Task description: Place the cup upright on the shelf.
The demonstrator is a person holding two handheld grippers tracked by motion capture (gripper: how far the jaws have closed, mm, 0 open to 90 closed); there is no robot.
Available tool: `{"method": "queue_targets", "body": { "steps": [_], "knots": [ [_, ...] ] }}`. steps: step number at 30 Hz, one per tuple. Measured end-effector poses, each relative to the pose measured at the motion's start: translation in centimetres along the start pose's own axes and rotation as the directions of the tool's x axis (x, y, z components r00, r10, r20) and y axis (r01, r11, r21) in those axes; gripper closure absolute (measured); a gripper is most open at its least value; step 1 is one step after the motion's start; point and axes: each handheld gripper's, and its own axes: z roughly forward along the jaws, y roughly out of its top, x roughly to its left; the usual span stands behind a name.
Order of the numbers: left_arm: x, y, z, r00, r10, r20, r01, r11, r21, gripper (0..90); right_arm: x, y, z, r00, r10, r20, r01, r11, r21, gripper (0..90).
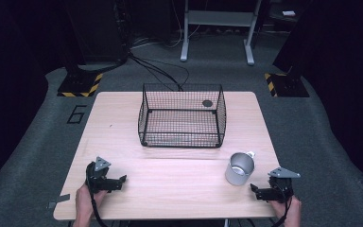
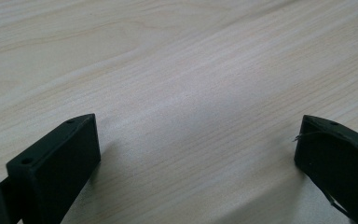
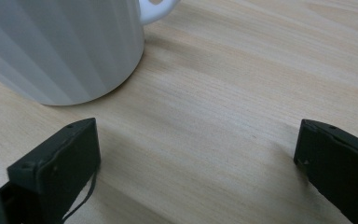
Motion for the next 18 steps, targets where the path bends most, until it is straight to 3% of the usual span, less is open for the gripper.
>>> {"method": "queue_targets", "body": {
  "steps": [12,18],
  "knots": [
    [0.09,0.04,0.04,1.0,0.006,0.005,-0.006,1.0,0.001,0.0,-0.06,0.13,-0.03,0.9999,-0.002,0.012,0.002,1.0,0.012,0.0],
    [0.11,0.13,0.02,1.0,0.008,0.004,-0.008,0.9999,0.012,0.0,-0.16,0.1,-0.54,0.9993,0.036,0.015,-0.036,0.999,0.001,0.0]
  ]
}}
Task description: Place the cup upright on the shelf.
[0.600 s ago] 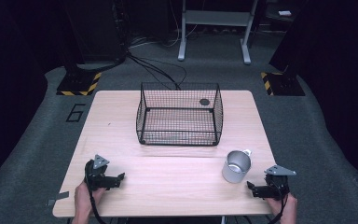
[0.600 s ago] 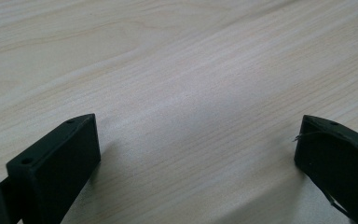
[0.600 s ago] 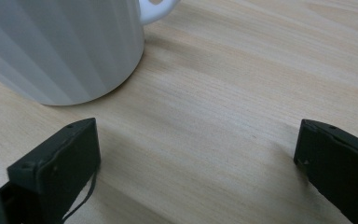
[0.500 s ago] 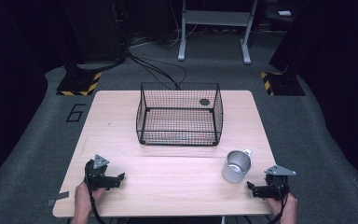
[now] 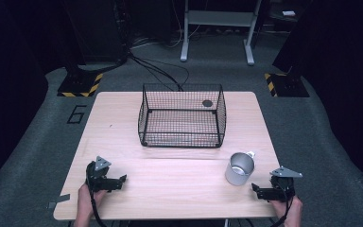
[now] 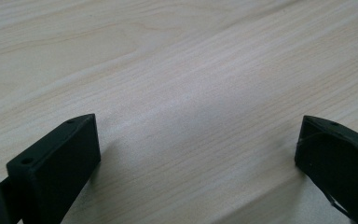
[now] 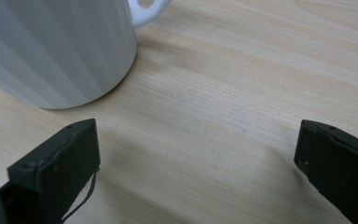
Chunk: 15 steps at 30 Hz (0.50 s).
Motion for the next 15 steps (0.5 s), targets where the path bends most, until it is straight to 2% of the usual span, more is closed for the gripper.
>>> {"method": "queue_targets", "body": {
  "steps": [7,8,12,15],
  "knots": [
    [0.0,0.0,0.0,1.0,0.001,-0.001,-0.001,1.0,-0.002,0.1,0.5,0.6,-1.6,0.9996,0.003,-0.029,-0.004,1.0,-0.03,0.0],
    [0.0,0.0,0.0,1.0,0.0,-0.001,0.0,1.0,-0.002,0.0,0.5,0.8,-1.8,0.9994,-0.013,-0.033,0.012,0.999,-0.041,0.0],
    [0.0,0.0,0.0,1.0,0.0,-0.001,0.0,1.0,-0.002,0.1,1.0,1.6,-2.9,0.9986,-0.019,-0.049,0.015,0.997,-0.07,0.0],
    [0.0,0.0,0.0,1.0,0.0,-0.001,0.0,1.0,-0.002,0.1,1.7,2.8,-4.1,0.9961,-0.041,-0.078,0.033,0.994,-0.1,0.0]
  ]
}}
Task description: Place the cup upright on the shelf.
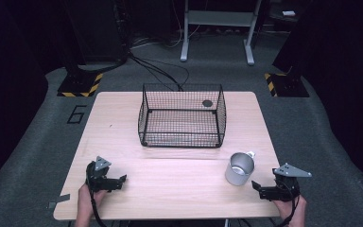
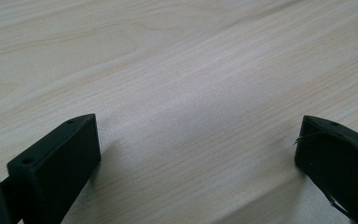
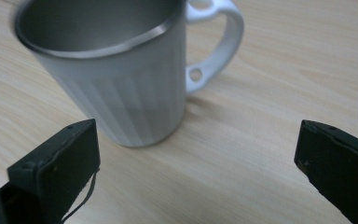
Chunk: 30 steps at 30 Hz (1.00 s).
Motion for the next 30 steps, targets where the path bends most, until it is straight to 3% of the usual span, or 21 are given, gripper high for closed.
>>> {"method": "queue_targets", "body": {
  "steps": [10,15,21,30],
  "knots": [
    [-0.1,0.0,0.1,1.0,-0.005,-0.003,0.005,1.0,-0.007,0.1,2.0,3.2,-1.0,0.9957,-0.071,-0.059,0.068,0.996,-0.055,0.0],
    [0.0,0.0,0.1,1.0,-0.004,-0.004,0.004,1.0,-0.008,0.1,2.8,5.3,0.6,0.9895,-0.11,-0.094,0.106,0.993,-0.051,0.0],
    [0.0,0.0,0.1,1.0,-0.003,-0.004,0.003,1.0,-0.009,0.1,2.9,6.3,2.3,0.9852,-0.131,-0.111,0.131,0.991,-0.009,0.0],
    [0.0,0.0,0.1,1.0,-0.003,-0.003,0.003,1.0,-0.009,0.1,3.3,6.7,3.5,0.9805,-0.157,-0.118,0.16,0.987,0.018,0.0]
  ]
}}
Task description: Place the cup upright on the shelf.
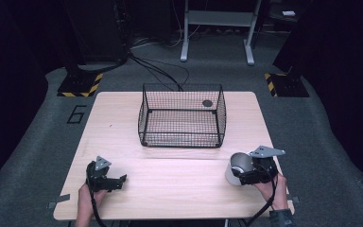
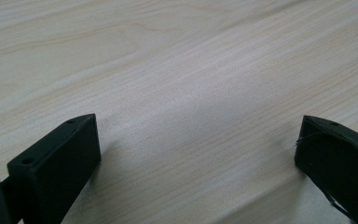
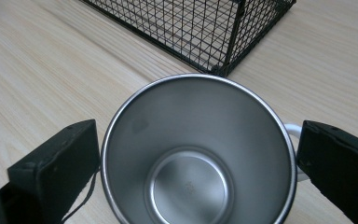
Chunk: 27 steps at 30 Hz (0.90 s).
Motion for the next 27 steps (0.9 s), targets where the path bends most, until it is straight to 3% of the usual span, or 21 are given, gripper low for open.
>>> {"method": "queue_targets", "body": {
  "steps": [2,6,10,22,26,27],
  "knots": [
    [0.0,0.0,0.0,1.0,-0.001,0.0,0.001,1.0,0.0,0.2,0.1,0.0,0.3,0.9999,0.01,0.01,-0.01,1.0,0.003,0.0],
    [0.0,0.0,0.0,1.0,-0.001,0.0,0.001,1.0,-0.001,0.2,0.4,0.1,0.6,0.9997,-0.009,0.022,0.009,1.0,0.005,0.0],
    [0.1,0.0,-0.1,0.9999,0.009,0.004,-0.009,0.9999,0.012,0.3,0.9,0.0,0.5,0.9971,-0.039,0.065,0.039,0.999,0.012,4.8],
    [0.0,0.0,0.0,1.0,-0.003,0.001,0.003,1.0,0.001,0.3,1.0,-0.4,0.5,0.9966,-0.034,0.075,0.036,0.999,-0.026,5.7],
    [0.0,0.0,0.0,1.0,-0.003,0.001,0.003,1.0,0.0,0.3,1.2,-0.1,0.6,0.996,-0.029,0.084,0.03,0.999,-0.016,5.8],
    [0.0,0.0,0.0,1.0,-0.002,0.001,0.002,1.0,0.001,0.3,1.2,0.0,0.6,0.9957,-0.046,0.081,0.047,0.999,-0.009,5.8]
  ]
}}
